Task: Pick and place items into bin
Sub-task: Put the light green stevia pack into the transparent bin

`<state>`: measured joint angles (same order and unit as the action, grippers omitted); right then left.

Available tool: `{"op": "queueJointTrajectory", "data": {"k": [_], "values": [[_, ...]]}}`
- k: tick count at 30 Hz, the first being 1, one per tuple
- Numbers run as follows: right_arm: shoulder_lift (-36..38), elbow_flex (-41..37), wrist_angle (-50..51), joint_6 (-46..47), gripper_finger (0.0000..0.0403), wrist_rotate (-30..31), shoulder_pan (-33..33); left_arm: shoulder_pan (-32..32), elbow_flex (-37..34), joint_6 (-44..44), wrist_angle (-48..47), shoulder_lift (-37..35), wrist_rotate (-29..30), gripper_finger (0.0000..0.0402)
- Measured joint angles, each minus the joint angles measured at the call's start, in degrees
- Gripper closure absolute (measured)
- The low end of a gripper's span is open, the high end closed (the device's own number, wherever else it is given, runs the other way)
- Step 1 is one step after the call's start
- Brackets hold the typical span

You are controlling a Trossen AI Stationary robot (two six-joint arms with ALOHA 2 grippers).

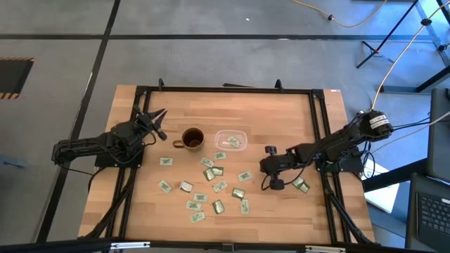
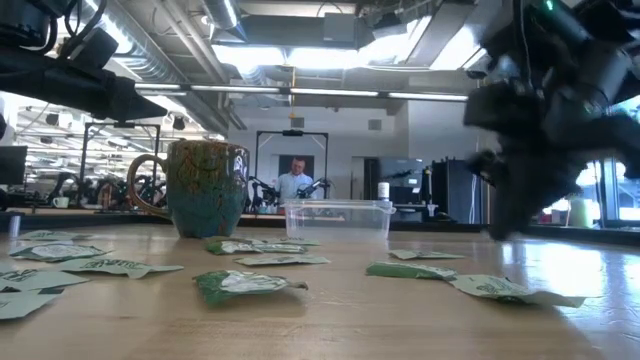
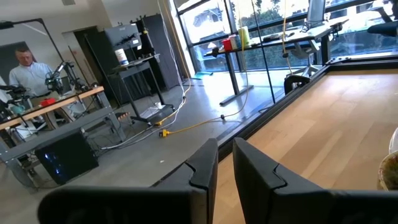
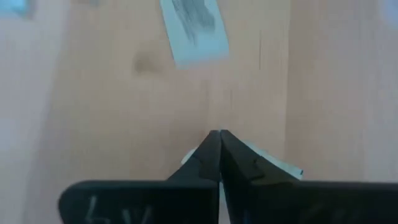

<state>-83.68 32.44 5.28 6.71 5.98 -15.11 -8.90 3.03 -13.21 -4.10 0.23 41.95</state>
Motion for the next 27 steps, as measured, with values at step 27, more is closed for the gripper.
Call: {"op": "queueJointTrajectory", "data": {"k": [27], "values": [[-11.6,12.5,-18.7,-17.7,0.0394,-1.1,18.7,0.0,0.0,0.0,0.0,0.0,0.0,0.0356]]}}
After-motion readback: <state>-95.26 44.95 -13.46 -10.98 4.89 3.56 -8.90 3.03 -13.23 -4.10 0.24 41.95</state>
